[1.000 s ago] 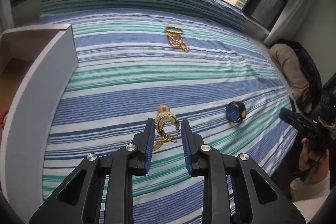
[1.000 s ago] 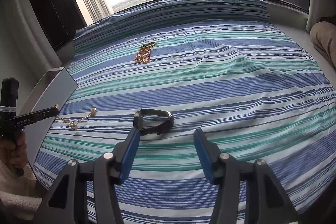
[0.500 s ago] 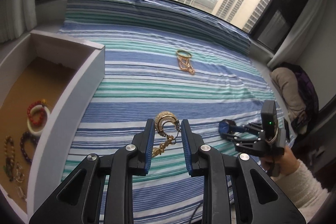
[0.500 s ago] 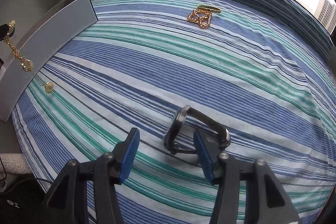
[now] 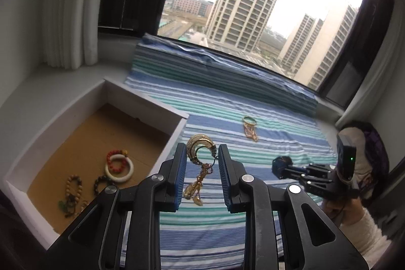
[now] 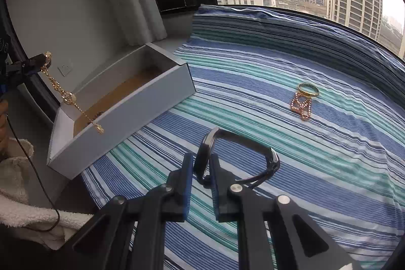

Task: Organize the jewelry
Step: 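Carry the gold earrings and black watch into the white box and open both grippers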

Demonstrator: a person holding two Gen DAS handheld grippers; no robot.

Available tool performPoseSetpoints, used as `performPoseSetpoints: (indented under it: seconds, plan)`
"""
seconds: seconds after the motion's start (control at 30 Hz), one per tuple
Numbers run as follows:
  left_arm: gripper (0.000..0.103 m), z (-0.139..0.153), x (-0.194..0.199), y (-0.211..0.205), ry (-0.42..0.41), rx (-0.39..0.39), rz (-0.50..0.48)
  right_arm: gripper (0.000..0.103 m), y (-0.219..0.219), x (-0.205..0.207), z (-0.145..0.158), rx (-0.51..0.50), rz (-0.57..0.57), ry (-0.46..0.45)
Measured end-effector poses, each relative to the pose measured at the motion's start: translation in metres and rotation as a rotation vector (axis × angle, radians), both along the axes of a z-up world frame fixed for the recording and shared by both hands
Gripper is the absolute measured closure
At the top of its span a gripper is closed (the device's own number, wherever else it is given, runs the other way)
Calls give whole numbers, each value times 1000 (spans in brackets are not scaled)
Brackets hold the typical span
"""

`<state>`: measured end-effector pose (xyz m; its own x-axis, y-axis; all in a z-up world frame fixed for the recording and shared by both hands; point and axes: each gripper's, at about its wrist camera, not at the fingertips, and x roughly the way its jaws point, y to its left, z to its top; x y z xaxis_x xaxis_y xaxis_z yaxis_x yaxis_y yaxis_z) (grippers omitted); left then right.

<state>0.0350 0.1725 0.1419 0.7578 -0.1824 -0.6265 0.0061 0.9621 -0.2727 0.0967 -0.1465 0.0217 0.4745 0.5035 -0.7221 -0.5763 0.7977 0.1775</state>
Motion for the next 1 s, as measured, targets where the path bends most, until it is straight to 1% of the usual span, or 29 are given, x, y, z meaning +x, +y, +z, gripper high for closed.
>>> performPoseSetpoints:
  seconds: [0.1, 0.17, 0.27, 0.33, 0.5, 0.6, 0.73, 0.77, 0.8, 0.83, 0.87, 0.9, 1.0]
  plan:
    - [79, 10, -6, 32, -6, 40, 77, 90, 50, 13, 23, 19, 102, -36]
    - [79, 7, -4, 52, 7, 59, 116, 90, 88, 23, 34, 13, 159, -67]
    - [79, -8, 9, 81, 43, 91, 170, 90, 142, 42, 42, 8, 238, -90]
    - [79, -24, 23, 103, 69, 93, 201, 90, 177, 57, 42, 1, 280, -97]
    - [79, -71, 63, 150, 132, 85, 246, 90, 248, 98, 20, -20, 338, -62]
    - [78, -99, 82, 169, 161, 90, 280, 90, 282, 112, -3, -81, 351, -45]
    - [77, -137, 100, 179, 215, 100, 300, 88, 307, 126, -38, -181, 328, -27]
    - [76, -146, 103, 179, 230, 102, 300, 84, 309, 129, -45, -192, 321, -9]
    - [73, -155, 105, 182, 248, 107, 311, 79, 309, 132, -49, -197, 309, 14]
    - [69, -161, 107, 183, 264, 112, 319, 68, 308, 135, -52, -196, 290, 27]
    - [56, -165, 106, 182, 276, 120, 325, 66, 303, 133, -52, -185, 273, 31]
    - [46, -167, 104, 182, 278, 130, 332, 66, 299, 132, -49, -174, 265, 30]
    - [32, -160, 89, 172, 258, 160, 334, 63, 284, 119, -35, -157, 249, -8]
